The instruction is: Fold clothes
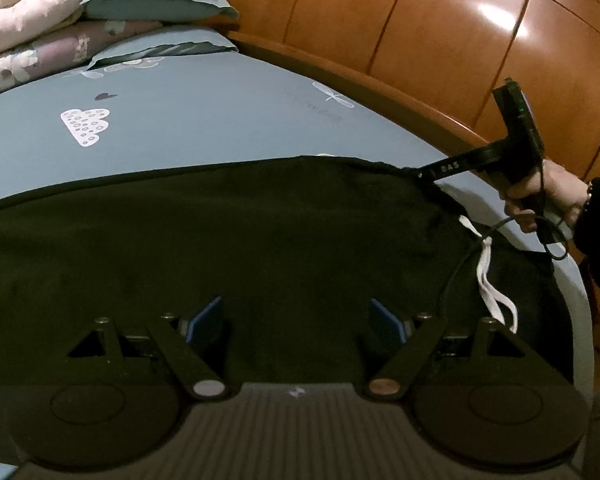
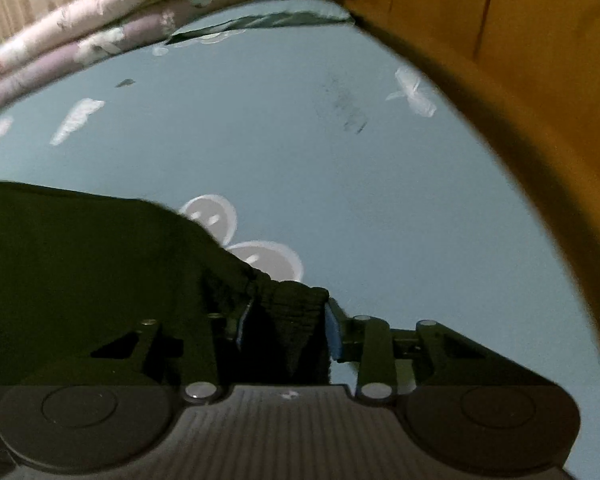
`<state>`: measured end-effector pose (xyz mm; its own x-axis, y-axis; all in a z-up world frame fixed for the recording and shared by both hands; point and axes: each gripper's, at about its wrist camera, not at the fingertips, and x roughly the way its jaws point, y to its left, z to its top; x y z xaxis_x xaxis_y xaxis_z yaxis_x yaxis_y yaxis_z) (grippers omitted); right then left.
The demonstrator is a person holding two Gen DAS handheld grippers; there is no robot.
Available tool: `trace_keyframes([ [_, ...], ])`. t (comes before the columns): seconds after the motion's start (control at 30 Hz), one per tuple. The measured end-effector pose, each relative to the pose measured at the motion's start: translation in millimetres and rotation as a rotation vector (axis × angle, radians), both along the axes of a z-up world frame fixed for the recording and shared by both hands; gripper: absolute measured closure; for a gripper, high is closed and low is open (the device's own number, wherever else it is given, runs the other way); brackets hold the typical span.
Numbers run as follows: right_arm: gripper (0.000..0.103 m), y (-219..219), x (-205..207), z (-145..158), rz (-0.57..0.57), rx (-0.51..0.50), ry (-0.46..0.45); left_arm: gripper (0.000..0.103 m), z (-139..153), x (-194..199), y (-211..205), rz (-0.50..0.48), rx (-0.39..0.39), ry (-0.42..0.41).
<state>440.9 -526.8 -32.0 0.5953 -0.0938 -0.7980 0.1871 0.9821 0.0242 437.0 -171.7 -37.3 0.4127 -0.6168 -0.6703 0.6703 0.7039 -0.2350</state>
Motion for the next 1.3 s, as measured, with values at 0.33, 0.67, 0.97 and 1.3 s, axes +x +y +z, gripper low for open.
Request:
trace_keyframes([
  [0.33,0.054,2,-32,38,-0.028,0.054,-0.058,0.023,12,-5,15,0.035,0.03,-0.01],
  [0.67,0.048,99,-161,83,0.063,0.153,-0.081,0.023,28,-44,50,0.077,0.093,0.024],
  [0.97,0.048,136,-182,10,-0.056,0.113,0.037,0.023,8,-99,59,-0.098,0.07,0.116],
  [1.3,0.042,157,-230,42,-0.201,0.11,-0.039,0.021,-10,-131,72,-0.164,0.148,0.153],
])
